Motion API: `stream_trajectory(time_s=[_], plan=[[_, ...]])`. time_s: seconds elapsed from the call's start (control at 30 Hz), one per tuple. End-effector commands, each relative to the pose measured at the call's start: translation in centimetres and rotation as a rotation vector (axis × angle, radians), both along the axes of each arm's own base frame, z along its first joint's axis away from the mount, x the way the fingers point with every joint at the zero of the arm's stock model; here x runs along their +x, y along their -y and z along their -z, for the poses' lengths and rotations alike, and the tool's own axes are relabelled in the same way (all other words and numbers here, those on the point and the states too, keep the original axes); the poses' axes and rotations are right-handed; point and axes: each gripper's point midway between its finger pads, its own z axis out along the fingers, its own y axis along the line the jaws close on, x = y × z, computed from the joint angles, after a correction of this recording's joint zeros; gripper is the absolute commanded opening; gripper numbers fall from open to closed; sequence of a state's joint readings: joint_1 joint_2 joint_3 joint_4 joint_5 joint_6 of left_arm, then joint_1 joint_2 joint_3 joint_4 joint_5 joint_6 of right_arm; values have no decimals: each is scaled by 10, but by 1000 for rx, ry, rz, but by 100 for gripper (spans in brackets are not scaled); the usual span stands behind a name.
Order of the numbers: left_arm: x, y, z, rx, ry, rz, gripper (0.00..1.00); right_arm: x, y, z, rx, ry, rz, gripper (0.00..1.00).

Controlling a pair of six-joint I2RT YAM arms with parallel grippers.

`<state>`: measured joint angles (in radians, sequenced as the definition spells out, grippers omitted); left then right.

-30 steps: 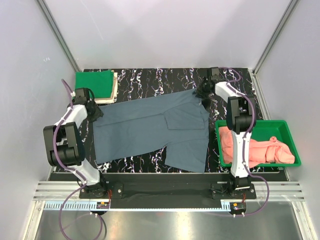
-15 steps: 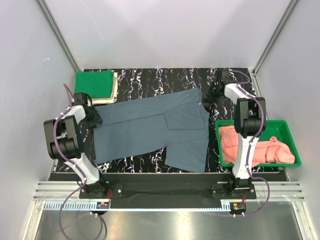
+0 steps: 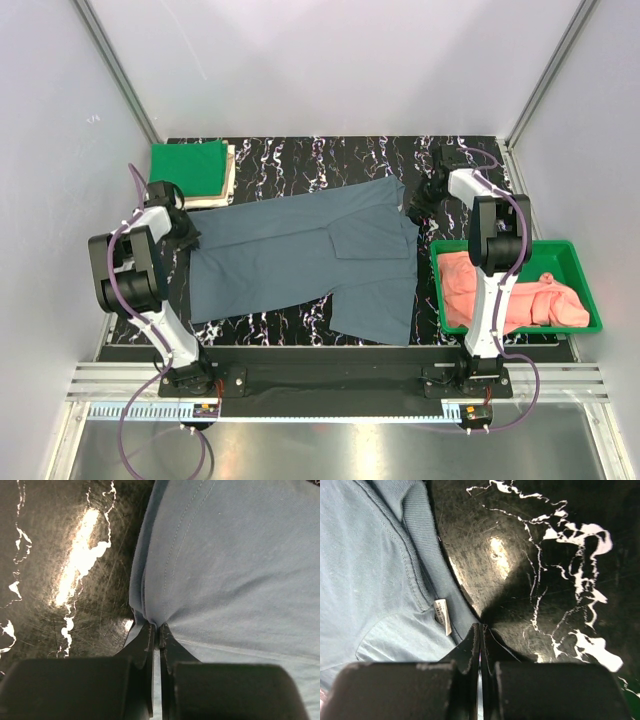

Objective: Fold and stack the t-shirts
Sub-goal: Fold the tshirt

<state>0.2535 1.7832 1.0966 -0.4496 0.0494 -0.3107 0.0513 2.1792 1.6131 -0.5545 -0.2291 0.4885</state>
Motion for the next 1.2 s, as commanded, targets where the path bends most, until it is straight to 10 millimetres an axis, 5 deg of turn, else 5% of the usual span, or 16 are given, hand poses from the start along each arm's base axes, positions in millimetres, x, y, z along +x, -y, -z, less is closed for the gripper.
stream_trajectory(time_s=[0.0, 0.07, 0.13, 0.33, 0.63, 0.9, 1.17], plan=[[12, -14, -9, 55, 20, -11, 0, 9, 15, -13, -68, 25, 5, 0], [9, -19, -10, 84, 3, -23, 4, 10, 17, -11, -78, 18, 6, 0], [9, -20, -12, 89, 3, -24, 20, 9, 17, -11, -78, 16, 6, 0], [10, -16, -7, 67, -14, -5, 31, 12, 17, -19, -74, 36, 5, 0], [-6, -40, -17, 201, -71, -63, 35, 13, 19, -21, -85, 42, 6, 0], [9, -24, -37, 122, 10, -2, 38, 14, 18, -21, -83, 44, 2, 0], [11, -22, -27, 107, -14, 14, 28, 15, 16, -19, -71, 43, -5, 0]])
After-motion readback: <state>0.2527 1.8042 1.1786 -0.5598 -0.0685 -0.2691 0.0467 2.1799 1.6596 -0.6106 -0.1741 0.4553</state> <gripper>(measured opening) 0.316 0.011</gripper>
